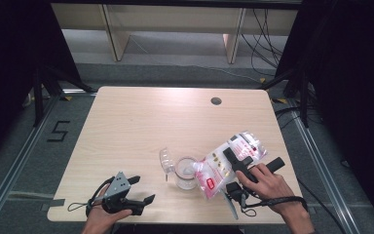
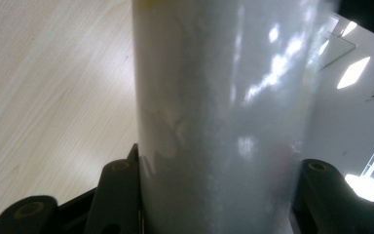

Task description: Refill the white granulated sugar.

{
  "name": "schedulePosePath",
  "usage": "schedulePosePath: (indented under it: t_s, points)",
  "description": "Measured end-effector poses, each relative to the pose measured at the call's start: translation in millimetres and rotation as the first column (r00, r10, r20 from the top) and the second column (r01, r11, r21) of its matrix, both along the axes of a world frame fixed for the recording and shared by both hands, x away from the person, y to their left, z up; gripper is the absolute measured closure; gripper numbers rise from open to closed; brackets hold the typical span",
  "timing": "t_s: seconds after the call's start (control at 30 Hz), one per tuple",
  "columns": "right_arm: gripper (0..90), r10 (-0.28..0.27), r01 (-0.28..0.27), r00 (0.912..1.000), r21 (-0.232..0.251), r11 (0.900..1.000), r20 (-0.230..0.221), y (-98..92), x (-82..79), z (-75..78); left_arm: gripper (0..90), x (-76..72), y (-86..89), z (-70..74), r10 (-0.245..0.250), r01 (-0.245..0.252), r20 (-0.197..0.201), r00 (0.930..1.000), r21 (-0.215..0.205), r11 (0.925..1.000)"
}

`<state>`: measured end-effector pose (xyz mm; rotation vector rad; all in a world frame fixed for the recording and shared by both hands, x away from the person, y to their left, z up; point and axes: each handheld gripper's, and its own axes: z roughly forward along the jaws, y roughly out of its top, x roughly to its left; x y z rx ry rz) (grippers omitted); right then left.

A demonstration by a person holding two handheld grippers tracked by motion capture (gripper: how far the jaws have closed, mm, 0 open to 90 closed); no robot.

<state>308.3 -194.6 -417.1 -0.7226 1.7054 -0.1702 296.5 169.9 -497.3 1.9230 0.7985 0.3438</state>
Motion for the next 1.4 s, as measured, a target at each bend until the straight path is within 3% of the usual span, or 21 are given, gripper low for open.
schedulePosePath:
  t_s: [0.23, 0.83, 1.0, 1.27, 1.4]
  points:
    - [55.2, -0.003, 0.003, 1.0000, 0.014, 1.000, -0.005, 0.1, 0.0, -1.2, 16.0, 0.5, 0.3, -0.2, -0.002, 0.002, 0.002, 1.0000, 0.000, 1.0000]
    - [56.5, 0.006, -0.006, 1.0000, -0.011, 1.000, 0.005, -0.5, 0.1, -0.5, 16.1, 0.1, -0.5, -0.2, 0.000, 0.000, 0.002, 1.0000, -0.012, 0.9999]
    - [56.8, 0.010, -0.010, 0.9999, 0.006, 1.000, 0.009, 0.1, -0.3, -2.0, 16.1, -0.3, -0.3, 0.0, 0.002, -0.002, -0.001, 1.0000, 0.001, 1.0000]
    - [57.4, 0.016, -0.016, 0.9998, -0.007, 1.000, 0.010, 0.1, -0.9, -2.1, 16.1, 0.0, 0.3, 0.2, 0.002, -0.002, -0.001, 1.0000, 0.006, 1.0000]
    - [57.6, 0.026, -0.026, 0.9996, -0.006, 1.000, 0.011, 0.7, -1.4, -3.5, 16.0, 0.1, 0.0, 0.0, -0.003, 0.003, 0.002, 1.0000, -0.009, 1.0000]
